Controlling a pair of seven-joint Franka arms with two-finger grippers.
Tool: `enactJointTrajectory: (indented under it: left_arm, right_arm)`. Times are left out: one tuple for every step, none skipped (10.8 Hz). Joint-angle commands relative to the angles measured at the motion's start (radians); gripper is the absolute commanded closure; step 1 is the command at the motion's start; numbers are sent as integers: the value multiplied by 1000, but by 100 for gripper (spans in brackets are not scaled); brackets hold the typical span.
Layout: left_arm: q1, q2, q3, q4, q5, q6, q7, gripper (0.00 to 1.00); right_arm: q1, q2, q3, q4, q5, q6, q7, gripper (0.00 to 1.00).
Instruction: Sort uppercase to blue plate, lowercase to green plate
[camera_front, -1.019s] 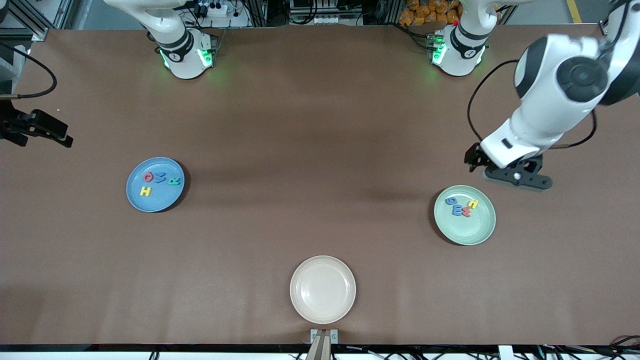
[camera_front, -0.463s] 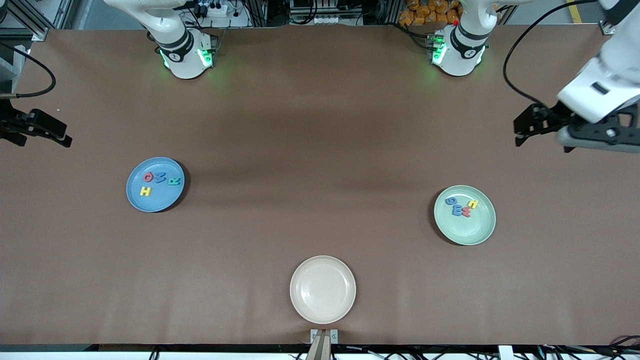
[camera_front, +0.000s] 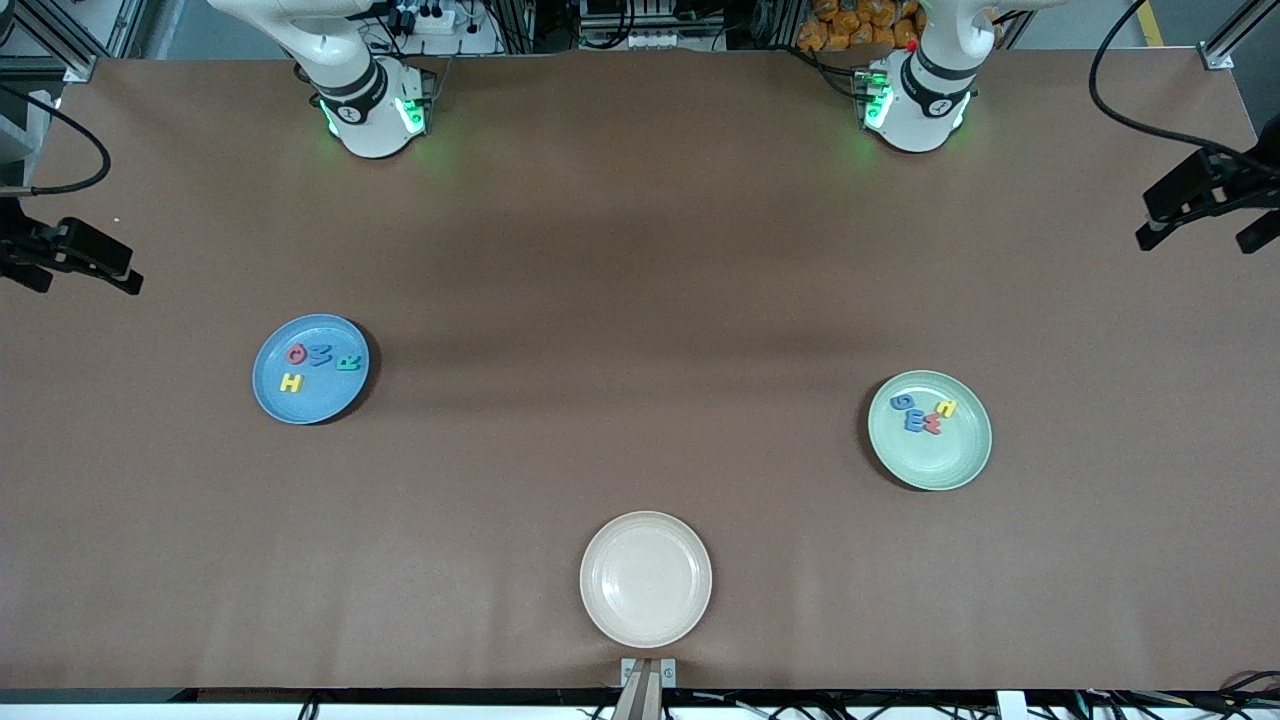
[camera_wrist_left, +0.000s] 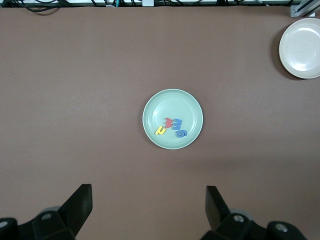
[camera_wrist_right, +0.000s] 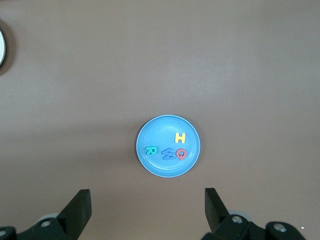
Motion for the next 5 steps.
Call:
enactJointTrajectory:
  left_arm:
    - [-8, -4, -1, 9, -9, -19, 5, 0]
    - [-20, -2, -2, 7, -9, -19, -6, 0]
    - [-25, 0, -4, 3, -7, -21, -45, 0]
    - [-29, 4, -5, 0, 5, -24, -91, 0]
    - [-43, 9, -5, -2, 14, -36, -117, 0]
  right_arm:
    - [-15, -9, 13, 3, 3, -3, 2, 0]
    - [-15, -9, 13, 3, 0, -3, 0, 0]
    - [-15, -9, 13, 4, -3, -3, 0, 0]
    - [-15, -9, 11, 4, -5, -4, -3, 0]
    - [-16, -10, 10, 4, -5, -4, -4, 0]
